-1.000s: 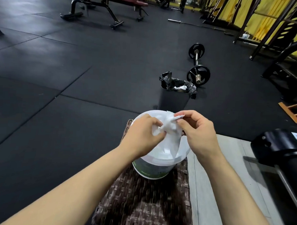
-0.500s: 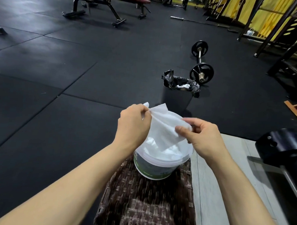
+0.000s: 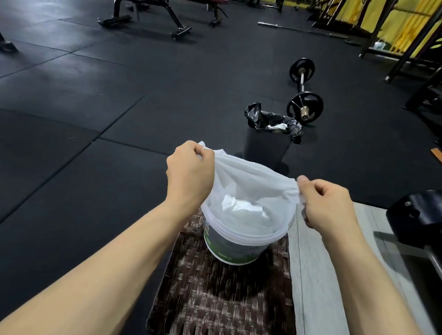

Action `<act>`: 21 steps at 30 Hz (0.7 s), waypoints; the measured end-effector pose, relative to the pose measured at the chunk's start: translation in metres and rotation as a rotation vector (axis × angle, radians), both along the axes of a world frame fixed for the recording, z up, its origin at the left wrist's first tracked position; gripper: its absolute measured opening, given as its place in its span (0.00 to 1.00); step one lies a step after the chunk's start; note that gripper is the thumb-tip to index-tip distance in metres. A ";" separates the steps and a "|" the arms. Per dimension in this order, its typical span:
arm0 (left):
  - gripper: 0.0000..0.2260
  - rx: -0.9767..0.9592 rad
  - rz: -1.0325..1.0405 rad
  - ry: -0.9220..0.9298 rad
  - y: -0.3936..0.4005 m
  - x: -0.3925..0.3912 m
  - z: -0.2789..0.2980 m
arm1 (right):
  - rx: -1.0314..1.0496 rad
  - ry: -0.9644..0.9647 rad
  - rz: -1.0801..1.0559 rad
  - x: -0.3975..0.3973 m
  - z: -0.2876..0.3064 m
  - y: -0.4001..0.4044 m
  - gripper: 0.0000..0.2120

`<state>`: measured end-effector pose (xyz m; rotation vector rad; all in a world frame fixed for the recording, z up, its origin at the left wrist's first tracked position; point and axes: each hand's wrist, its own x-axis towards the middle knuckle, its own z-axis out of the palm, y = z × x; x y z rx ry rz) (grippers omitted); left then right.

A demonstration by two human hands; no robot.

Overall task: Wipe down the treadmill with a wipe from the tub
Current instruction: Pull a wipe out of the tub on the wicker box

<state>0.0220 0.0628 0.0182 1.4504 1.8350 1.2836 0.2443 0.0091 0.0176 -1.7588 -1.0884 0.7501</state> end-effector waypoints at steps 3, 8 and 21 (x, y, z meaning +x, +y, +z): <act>0.11 -0.003 0.022 -0.034 -0.001 -0.002 0.001 | 0.015 0.066 -0.107 -0.002 0.002 0.002 0.23; 0.11 0.035 0.063 -0.055 0.004 -0.018 0.008 | 0.001 -0.082 -0.180 0.009 0.001 -0.004 0.22; 0.10 0.216 0.130 -0.133 0.001 -0.020 0.033 | -0.202 -0.756 0.134 -0.027 -0.007 -0.006 0.17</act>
